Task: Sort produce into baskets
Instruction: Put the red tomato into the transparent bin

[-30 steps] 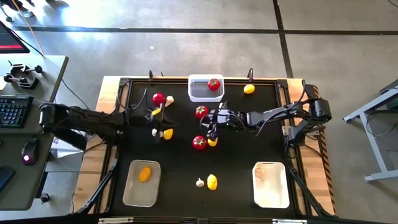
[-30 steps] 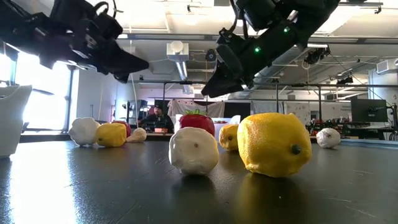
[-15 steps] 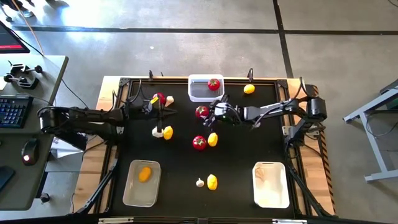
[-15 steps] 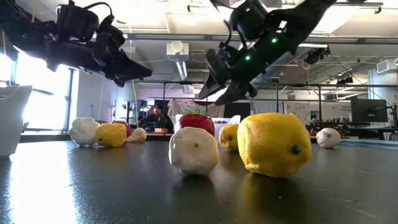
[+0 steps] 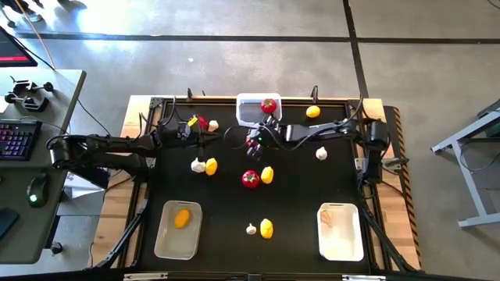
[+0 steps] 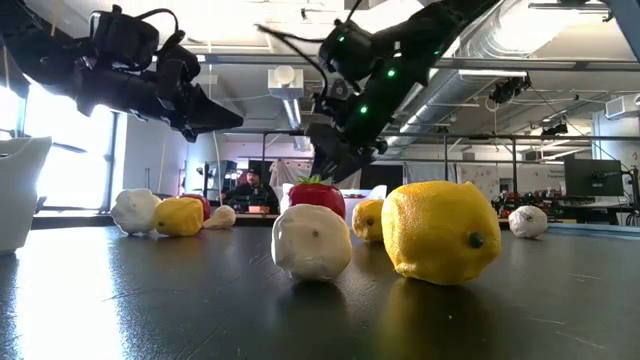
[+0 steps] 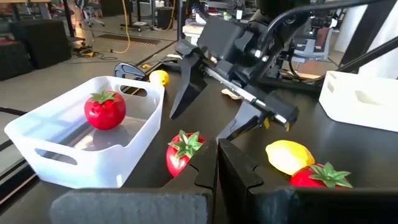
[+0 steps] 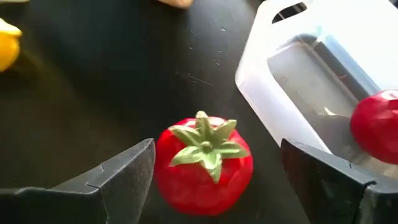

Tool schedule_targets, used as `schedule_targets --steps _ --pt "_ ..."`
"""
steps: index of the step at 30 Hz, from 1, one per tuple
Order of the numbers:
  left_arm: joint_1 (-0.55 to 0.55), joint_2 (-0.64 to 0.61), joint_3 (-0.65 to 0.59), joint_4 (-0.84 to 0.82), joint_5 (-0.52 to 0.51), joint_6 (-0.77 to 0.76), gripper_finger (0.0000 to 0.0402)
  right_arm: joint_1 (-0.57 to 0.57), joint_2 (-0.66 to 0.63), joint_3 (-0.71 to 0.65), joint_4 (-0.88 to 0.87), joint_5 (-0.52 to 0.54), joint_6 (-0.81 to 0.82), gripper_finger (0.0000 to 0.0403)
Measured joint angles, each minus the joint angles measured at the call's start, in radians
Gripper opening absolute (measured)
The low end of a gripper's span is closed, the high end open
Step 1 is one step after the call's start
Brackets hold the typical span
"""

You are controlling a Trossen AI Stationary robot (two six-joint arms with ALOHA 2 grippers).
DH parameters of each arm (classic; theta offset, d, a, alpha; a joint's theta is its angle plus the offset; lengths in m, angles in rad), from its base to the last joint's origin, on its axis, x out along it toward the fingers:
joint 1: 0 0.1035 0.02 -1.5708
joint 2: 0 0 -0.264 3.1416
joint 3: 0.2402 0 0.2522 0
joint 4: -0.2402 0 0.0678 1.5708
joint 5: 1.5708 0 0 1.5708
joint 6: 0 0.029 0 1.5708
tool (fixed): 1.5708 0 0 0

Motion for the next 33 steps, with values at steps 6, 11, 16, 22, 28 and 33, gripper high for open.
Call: schedule_targets --steps 6,11,16,22,28,33 --pt "0.007 0.0 0.0 0.0 0.0 0.0 0.0 -0.043 0.027 0.034 -0.041 -0.085 -0.032 0.0337" --pt "0.007 0.0 0.0 0.0 0.0 0.006 0.0 -0.069 0.027 0.034 -0.043 -0.147 -0.032 0.0337" --pt "0.007 0.0 0.0 -0.001 0.0 0.008 0.0 -0.079 0.061 0.035 -0.039 -0.205 -0.045 0.0337" --pt "0.007 0.0 0.0 -0.002 0.0 0.008 0.0 -0.079 0.092 0.037 -0.026 -0.21 -0.069 0.0337" --pt "0.007 0.0 0.001 -0.002 0.0 0.008 0.0 -0.079 0.094 0.058 -0.058 -0.219 -0.068 0.0308" --pt "0.007 0.0 0.001 -0.002 0.0 0.001 0.0 -0.079 0.096 0.111 -0.117 -0.228 -0.094 0.0265"
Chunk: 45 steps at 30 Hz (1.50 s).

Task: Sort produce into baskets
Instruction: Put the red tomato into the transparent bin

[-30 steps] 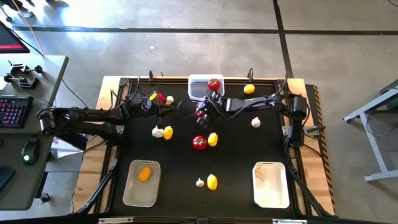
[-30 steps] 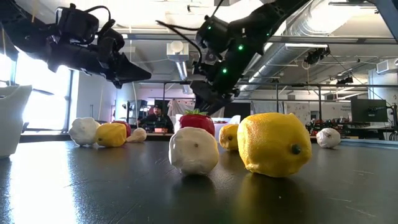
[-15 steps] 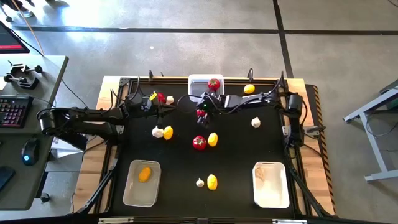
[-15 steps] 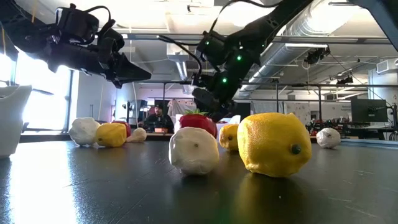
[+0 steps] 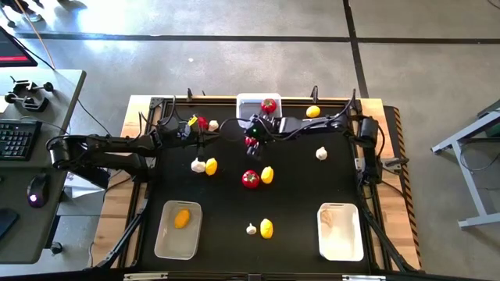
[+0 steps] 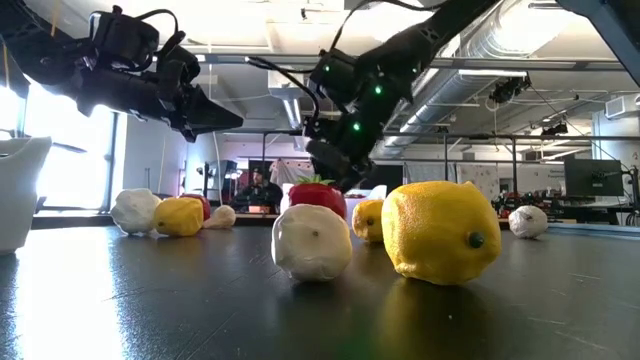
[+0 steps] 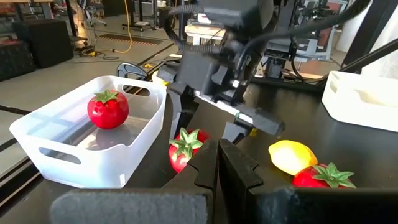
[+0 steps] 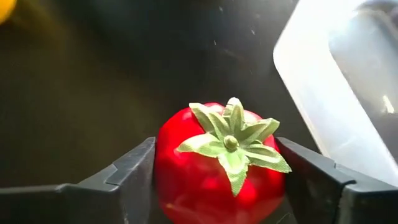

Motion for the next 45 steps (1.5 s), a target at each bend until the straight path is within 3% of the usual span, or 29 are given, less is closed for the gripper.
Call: schedule_targets --steps 6,14,23,30,40,45 --pt "0.0 0.0 0.0 0.0 0.0 0.0 0.0 0.0 -0.032 0.106 -0.099 0.003 -0.061 0.0262" --pt "0.0 0.0 0.0 0.0 -0.002 0.0 0.0 -0.08 -0.069 0.232 -0.217 0.114 -0.128 0.0262" --pt "0.0 0.0 0.0 0.0 -0.011 -0.001 0.0 -0.189 -0.067 0.069 -0.043 0.048 -0.136 0.0262" --pt "0.0 0.0 0.0 0.001 -0.012 -0.001 0.0 -0.204 -0.067 -0.021 0.086 0.103 -0.132 0.0263" --pt "0.0 0.0 0.0 0.001 -0.017 -0.012 0.0 -0.237 -0.067 -0.047 0.09 0.062 -0.129 0.0266" --pt "0.0 0.0 0.0 0.001 -0.025 -0.023 0.0 -0.237 -0.067 -0.047 0.082 0.058 -0.129 0.0294"
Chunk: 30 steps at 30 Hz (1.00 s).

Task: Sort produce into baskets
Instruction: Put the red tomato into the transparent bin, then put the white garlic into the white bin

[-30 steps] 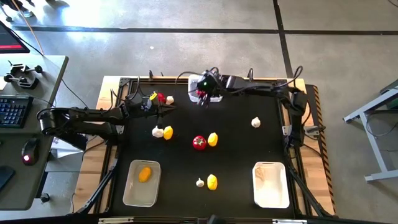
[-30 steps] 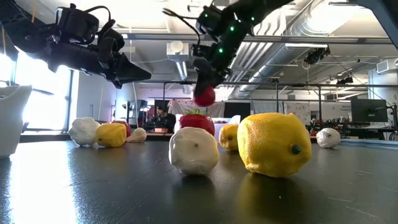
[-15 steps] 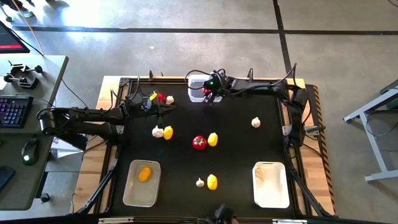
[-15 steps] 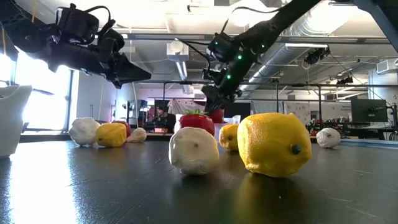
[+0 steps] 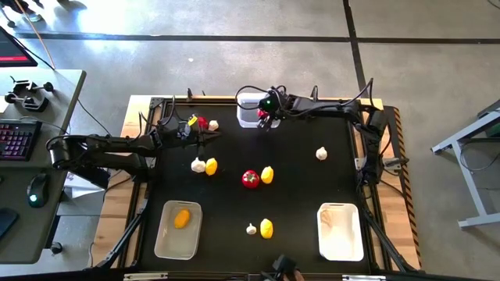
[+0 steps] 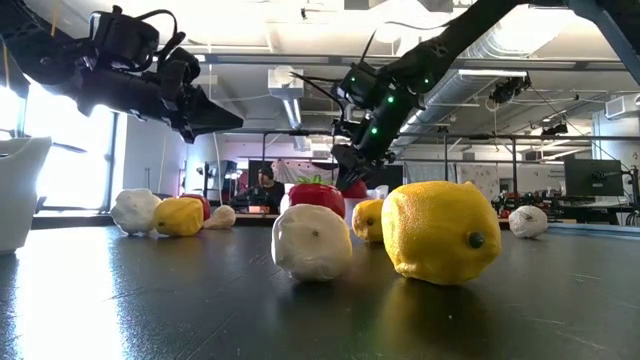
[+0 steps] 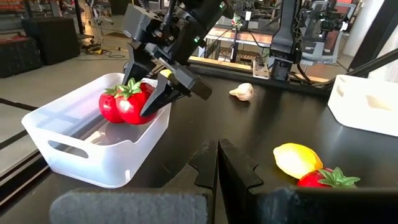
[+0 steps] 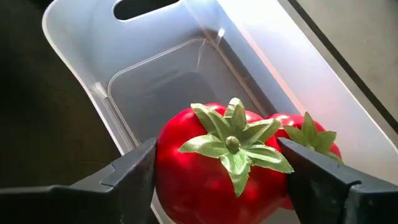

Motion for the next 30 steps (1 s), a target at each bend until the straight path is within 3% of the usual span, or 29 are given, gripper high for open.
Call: schedule_targets --steps 8,21,25,30 --pt "0.0 0.0 0.0 0.0 -0.001 -0.005 0.0 0.003 0.0 0.0 -0.028 -0.001 -0.013 0.0351" --pt "0.0 0.0 0.0 0.0 -0.001 -0.005 0.0 0.003 0.0 0.063 -0.102 -0.001 -0.027 0.0352" --pt "0.0 0.0 0.0 0.0 -0.001 -0.005 0.0 0.003 0.0 0.097 -0.154 -0.001 -0.021 0.0314" --pt "0.0 0.0 0.0 0.0 -0.001 -0.005 0.0 0.003 -0.001 0.11 -0.144 -0.037 -0.018 0.0203"
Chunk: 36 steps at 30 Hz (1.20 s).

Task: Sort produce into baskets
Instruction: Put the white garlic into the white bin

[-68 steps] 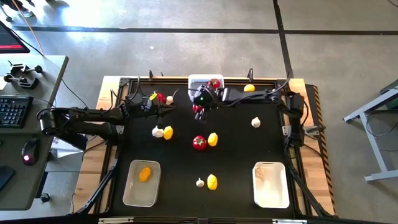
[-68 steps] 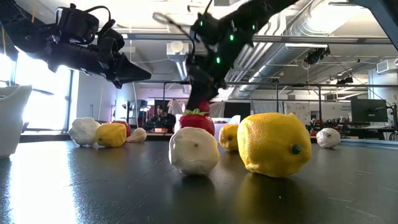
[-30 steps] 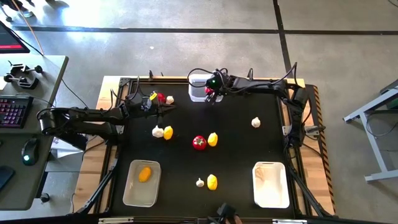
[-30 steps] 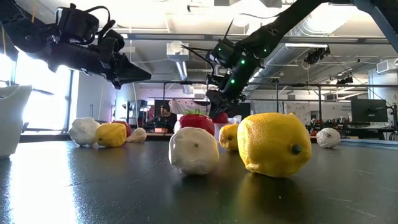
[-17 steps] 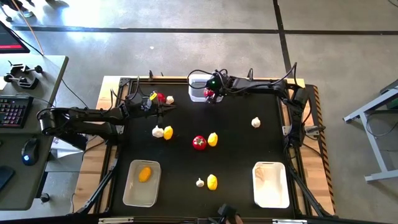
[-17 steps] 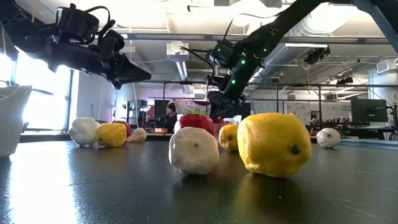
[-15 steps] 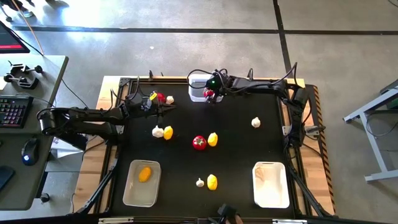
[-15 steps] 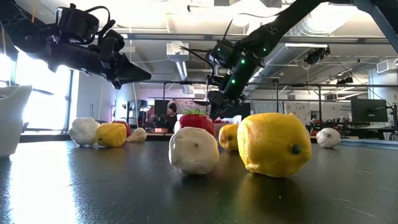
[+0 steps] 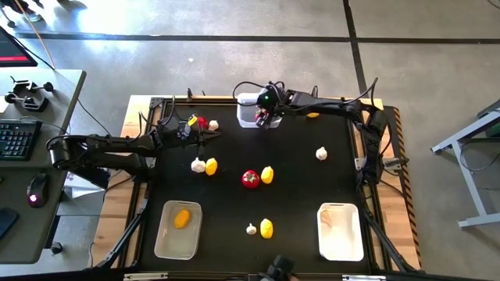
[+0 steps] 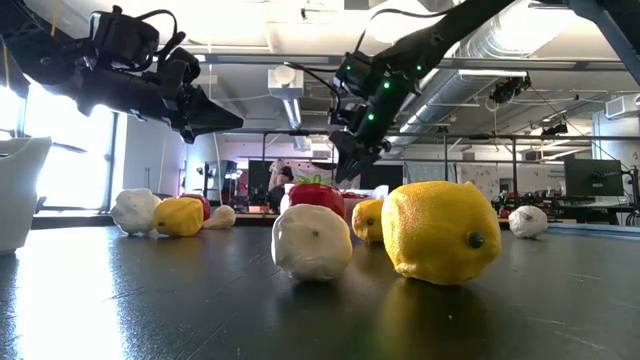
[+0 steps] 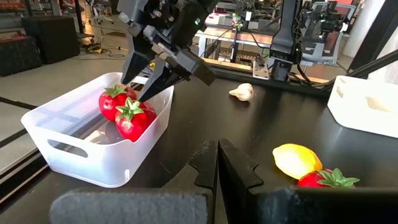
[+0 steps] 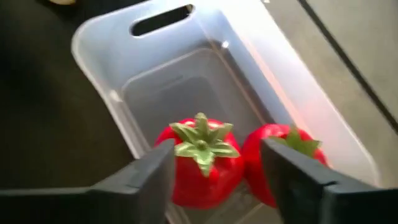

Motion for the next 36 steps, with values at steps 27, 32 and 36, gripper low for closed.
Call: schedule_targets --steps 27,32,36 --pt "0.0 0.0 0.0 0.01 -0.004 0.005 0.0 0.056 -0.402 -0.288 -0.016 0.091 0.115 0.0" --pt "0.0 0.0 0.0 0.01 -0.004 0.008 0.0 0.075 -0.579 -0.508 0.002 0.168 0.319 0.0" --pt "0.0 0.0 0.0 0.01 -0.004 0.008 0.0 0.121 -0.694 -0.629 -0.007 0.205 0.485 0.0"
